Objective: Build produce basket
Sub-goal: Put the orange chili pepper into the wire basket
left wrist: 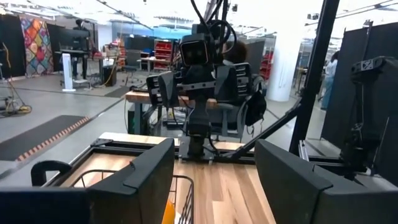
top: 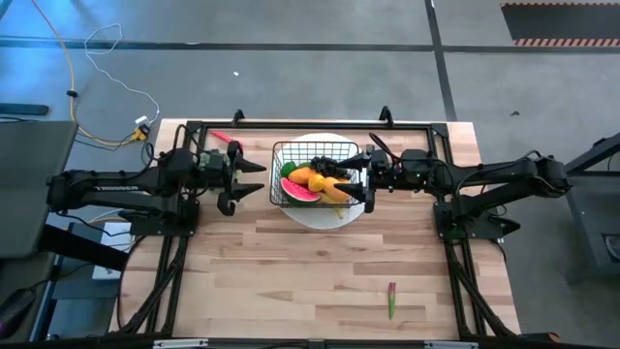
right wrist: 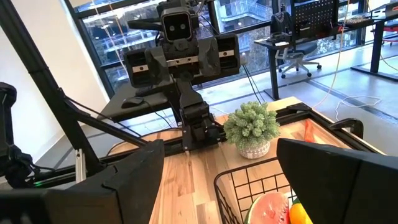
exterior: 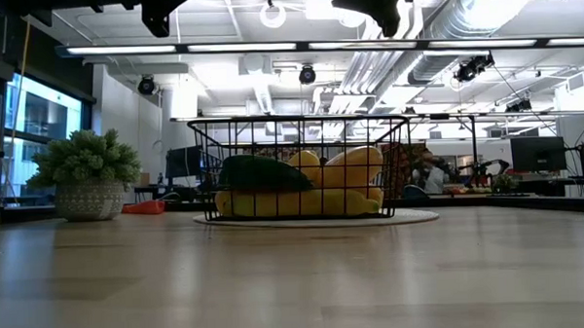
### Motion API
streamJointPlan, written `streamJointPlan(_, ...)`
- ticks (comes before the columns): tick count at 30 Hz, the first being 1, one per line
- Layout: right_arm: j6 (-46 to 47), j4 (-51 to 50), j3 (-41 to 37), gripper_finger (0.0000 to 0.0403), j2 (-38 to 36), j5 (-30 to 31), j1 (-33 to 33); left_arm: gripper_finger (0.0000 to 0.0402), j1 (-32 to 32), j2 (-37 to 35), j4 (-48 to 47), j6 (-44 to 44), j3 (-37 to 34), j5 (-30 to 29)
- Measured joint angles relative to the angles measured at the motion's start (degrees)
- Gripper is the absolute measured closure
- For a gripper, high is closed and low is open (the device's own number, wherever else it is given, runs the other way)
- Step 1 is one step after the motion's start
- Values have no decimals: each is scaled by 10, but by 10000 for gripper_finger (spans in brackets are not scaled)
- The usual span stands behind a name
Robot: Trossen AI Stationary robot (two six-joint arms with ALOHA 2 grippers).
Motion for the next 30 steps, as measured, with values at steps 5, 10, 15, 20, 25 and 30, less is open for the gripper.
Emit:
streamJointPlan(5, 0, 0, 0, 109, 0, 0, 0, 190, 0, 0, 0, 0, 0, 0)
streamJointPlan(10, 0, 0, 0, 109, 0, 0, 0, 190, 0, 0, 0, 0, 0, 0)
streamJointPlan(15, 0, 0, 0, 109, 0, 0, 0, 190, 0, 0, 1, 0, 0, 0)
streamJointPlan(20, -1, 0, 0, 109, 0, 0, 0, 190, 0, 0, 1, 0, 0, 0)
streamJointPlan(25, -6, 0, 0, 109, 0, 0, 0, 190, 0, 0, 1, 0, 0, -1)
streamJointPlan(30, -6, 0, 0, 109, 0, 0, 0, 190, 0, 0, -9, -38, 5, -64)
